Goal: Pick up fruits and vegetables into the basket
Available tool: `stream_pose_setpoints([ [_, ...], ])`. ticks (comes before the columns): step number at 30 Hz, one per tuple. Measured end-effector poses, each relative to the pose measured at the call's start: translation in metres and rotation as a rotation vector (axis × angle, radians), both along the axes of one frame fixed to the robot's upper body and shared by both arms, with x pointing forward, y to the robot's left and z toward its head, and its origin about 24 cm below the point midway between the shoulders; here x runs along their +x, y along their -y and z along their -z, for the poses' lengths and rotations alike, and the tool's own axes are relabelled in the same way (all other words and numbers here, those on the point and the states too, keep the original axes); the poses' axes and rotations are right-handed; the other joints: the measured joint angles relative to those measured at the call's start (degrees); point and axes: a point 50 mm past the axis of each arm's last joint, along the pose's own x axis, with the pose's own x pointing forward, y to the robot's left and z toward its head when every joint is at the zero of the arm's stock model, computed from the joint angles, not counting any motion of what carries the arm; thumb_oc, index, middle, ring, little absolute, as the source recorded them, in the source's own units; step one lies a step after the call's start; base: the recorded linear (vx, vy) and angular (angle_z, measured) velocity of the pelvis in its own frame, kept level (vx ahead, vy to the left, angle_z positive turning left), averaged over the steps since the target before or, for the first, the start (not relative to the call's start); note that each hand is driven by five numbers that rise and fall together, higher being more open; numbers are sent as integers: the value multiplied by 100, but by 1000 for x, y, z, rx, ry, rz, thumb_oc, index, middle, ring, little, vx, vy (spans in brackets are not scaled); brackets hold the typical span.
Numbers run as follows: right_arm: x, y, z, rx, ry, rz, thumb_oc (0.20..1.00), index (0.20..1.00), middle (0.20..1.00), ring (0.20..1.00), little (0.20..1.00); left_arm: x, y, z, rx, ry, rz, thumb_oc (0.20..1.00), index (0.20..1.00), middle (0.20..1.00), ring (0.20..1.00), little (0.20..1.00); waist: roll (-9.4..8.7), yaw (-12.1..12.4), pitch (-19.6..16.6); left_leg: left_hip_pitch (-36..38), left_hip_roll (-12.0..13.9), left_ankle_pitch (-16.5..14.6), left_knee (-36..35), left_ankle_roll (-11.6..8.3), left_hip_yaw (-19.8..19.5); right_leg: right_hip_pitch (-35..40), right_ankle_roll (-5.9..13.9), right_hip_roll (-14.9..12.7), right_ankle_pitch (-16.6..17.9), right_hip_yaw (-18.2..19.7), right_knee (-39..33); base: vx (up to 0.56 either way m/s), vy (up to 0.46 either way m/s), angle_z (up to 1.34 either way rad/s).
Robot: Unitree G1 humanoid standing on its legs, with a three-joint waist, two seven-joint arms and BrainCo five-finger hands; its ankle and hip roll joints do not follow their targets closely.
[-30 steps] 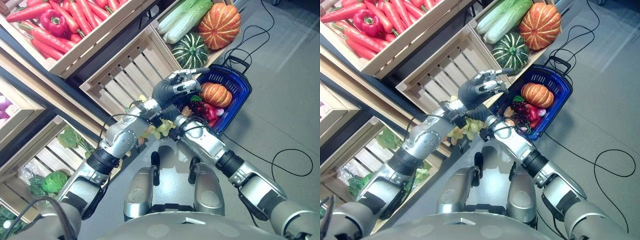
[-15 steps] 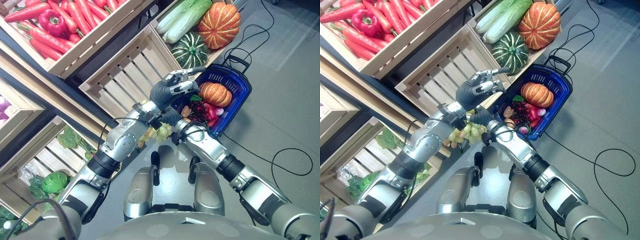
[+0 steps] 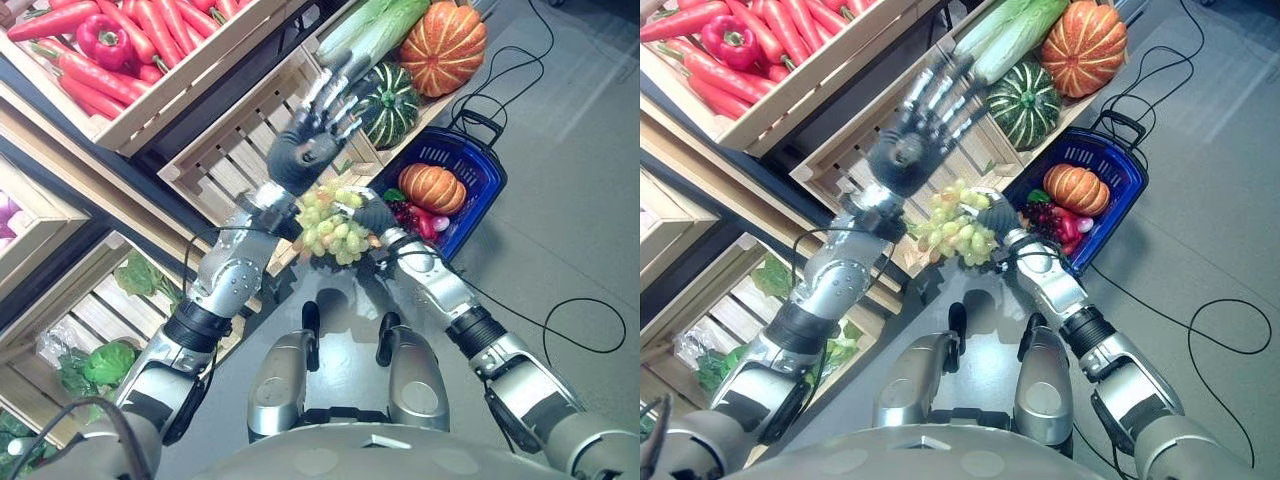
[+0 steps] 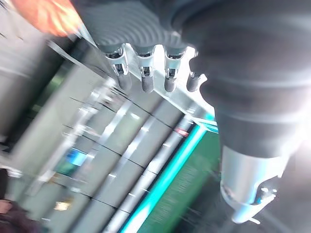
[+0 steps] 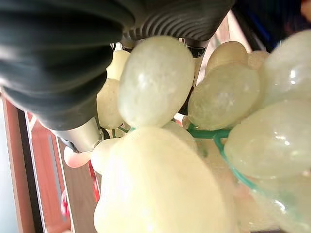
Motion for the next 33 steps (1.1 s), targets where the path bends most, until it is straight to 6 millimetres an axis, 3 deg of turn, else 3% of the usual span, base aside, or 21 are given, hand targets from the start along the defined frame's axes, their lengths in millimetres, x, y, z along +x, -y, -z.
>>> stream_pose_setpoints([
  [3,2,14,-4,49,23,62,200,200,200,200,200,-1,-6,-1,-85,14,13,1000,1000,1000,1000,1000,-2,2,1,43,12,-2,0,4,2,115,11,1,-7,-65,-61,24,-44,12],
  [10,7,46,-18,135,71,184,200,200,200,200,200,-6,-17,23,-95,-54,-4,1000,1000,1000,1000,1000,-132,21,83,15,13,-11,11,18,16,116,17,2,-7,-78,-96,-17,-37,2],
  [15,9,84,-38,190,147,296,200,200,200,200,200,-4,-22,56,-22,-217,-15,1000,1000,1000,1000,1000,-212,67,281,-287,42,-67,222,69,107,-95,32,-3,-16,-88,-32,-67,-60,3],
  [18,9,110,-56,200,204,352,200,200,200,200,200,-3,-29,84,51,-353,-38,1000,1000,1000,1000,1000,-200,145,558,-575,50,-116,434,95,151,-332,16,-18,-8,-95,88,-87,-60,3],
  [20,8,126,-66,218,227,391,200,200,200,200,200,-8,-40,120,129,-509,-69,1000,1000,1000,1000,1000,-190,160,584,-928,54,-111,544,110,146,-624,12,-35,-4,-118,184,-66,-46,9],
  [24,8,147,-80,262,254,439,200,200,200,200,200,-25,-58,166,344,-655,-125,1000,1000,1000,1000,1000,-178,225,675,-1286,46,-101,627,133,147,-967,5,-78,-2,-170,278,-47,-22,7],
  [27,10,158,-91,278,271,462,200,200,200,200,200,-38,-67,182,476,-682,-150,1000,1000,1000,1000,1000,-158,305,685,-1606,22,-77,640,161,155,-1316,6,-112,-8,-155,324,16,-27,1],
  [33,19,170,-105,327,279,502,200,200,200,200,200,-42,-80,193,697,-679,-180,1000,1000,1000,1000,1000,-83,427,726,-2193,-6,-66,824,186,213,-1955,-8,-184,-4,-85,588,6,-6,-2],
])
